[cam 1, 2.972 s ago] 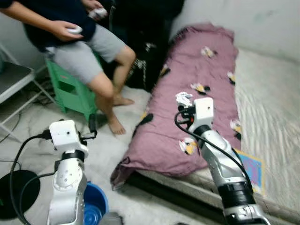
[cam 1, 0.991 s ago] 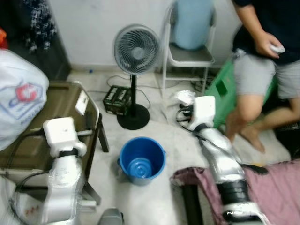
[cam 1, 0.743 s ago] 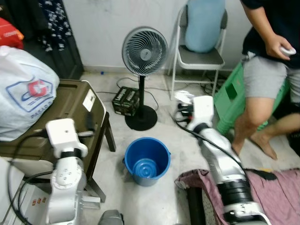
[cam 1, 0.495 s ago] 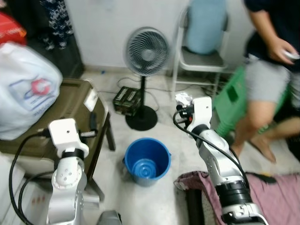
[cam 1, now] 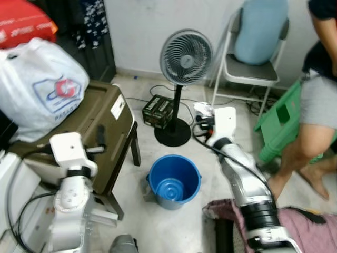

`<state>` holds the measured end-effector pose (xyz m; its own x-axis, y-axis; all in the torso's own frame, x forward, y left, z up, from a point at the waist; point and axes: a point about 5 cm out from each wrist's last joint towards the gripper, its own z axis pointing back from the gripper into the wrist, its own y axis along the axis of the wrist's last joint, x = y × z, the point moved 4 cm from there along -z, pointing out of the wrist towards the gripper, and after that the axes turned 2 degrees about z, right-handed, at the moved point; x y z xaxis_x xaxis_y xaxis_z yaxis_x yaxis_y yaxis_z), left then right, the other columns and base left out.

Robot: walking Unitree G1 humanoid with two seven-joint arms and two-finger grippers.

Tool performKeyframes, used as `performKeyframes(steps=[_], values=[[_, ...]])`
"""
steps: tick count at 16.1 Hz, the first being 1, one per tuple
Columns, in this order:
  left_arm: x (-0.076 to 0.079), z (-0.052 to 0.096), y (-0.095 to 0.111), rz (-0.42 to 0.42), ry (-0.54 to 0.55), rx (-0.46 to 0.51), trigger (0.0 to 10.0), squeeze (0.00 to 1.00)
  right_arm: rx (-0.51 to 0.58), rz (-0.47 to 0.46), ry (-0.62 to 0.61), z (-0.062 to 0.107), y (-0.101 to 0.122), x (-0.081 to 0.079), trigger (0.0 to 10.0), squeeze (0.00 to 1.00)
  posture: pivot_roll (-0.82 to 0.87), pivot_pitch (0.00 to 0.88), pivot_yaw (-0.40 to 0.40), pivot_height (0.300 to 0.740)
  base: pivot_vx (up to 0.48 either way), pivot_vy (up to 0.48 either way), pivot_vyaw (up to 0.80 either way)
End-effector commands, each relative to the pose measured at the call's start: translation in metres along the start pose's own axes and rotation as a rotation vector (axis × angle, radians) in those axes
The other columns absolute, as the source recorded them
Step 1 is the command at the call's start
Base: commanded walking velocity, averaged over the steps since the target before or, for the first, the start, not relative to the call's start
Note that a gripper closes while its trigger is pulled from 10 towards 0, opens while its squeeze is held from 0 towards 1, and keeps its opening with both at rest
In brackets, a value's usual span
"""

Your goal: Clean up the room

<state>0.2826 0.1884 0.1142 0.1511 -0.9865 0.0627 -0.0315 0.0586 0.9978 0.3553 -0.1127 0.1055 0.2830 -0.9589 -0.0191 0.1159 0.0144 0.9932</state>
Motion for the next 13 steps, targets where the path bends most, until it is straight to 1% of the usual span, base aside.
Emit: performKeyframes(steps=[1, 5, 8, 10, 11, 12, 13], values=[[0.0007, -0.0009, 0.0047, 0.003, -0.01, 0.015, 10.0, 0.0, 0.005, -0.003, -0.006, -0.0014, 0.0025, 0.0007, 10.0, 0.0, 0.01, 0.0, -0.066, 0.74, 0.0, 0.0, 0.0], [0.0012, -0.0009, 0.0049, 0.007, -0.016, 0.017, 10.0, 0.0, 0.008, -0.003, 0.005, -0.0016, 0.0029, -0.0011, 10.0, 0.0, 0.01, 0.0, -0.066, 0.74, 0.276, 0.0, 0.0], [0.0012, -0.001, 0.0051, 0.007, -0.016, 0.018, 10.0, 0.0, 0.009, -0.003, 0.006, -0.0017, 0.0032, -0.001, 10.0, 0.0, 0.01, 0.0, -0.066, 0.74, 0.28, 0.0, 0.8], [0.0014, -0.0009, 0.0047, 0.009, -0.017, 0.018, 10.0, 0.0, 0.009, -0.002, 0.005, -0.0018, 0.0031, -0.0009, 10.0, 0.0, 0.01, 0.0, -0.067, 0.74, 0.281, 0.0, 0.6], [0.0014, -0.0009, 0.0047, 0.009, -0.017, 0.018, 10.0, 0.0, 0.009, -0.002, 0.005, -0.0019, 0.0031, -0.0008, 10.0, 0.0, 0.01, 0.0, -0.067, 0.74, 0.277, 0.0, 0.46], [0.0012, -0.0011, 0.0044, 0.011, -0.014, 0.018, 10.0, 0.0, 0.009, 0.0, 0.006, -0.0021, 0.003, -0.0008, 10.0, 0.0, 0.01, 0.0, -0.069, 0.74, 0.259, 0.0, 0.0], [0.0005, -0.0009, 0.0041, 0.012, -0.008, 0.016, 10.0, 0.0, 0.008, 0.001, 0.005, -0.0023, 0.0028, -0.0006, 10.0, 0.0, 0.01, 0.0, -0.069, 0.74, 0.0, 0.0, 0.0]])
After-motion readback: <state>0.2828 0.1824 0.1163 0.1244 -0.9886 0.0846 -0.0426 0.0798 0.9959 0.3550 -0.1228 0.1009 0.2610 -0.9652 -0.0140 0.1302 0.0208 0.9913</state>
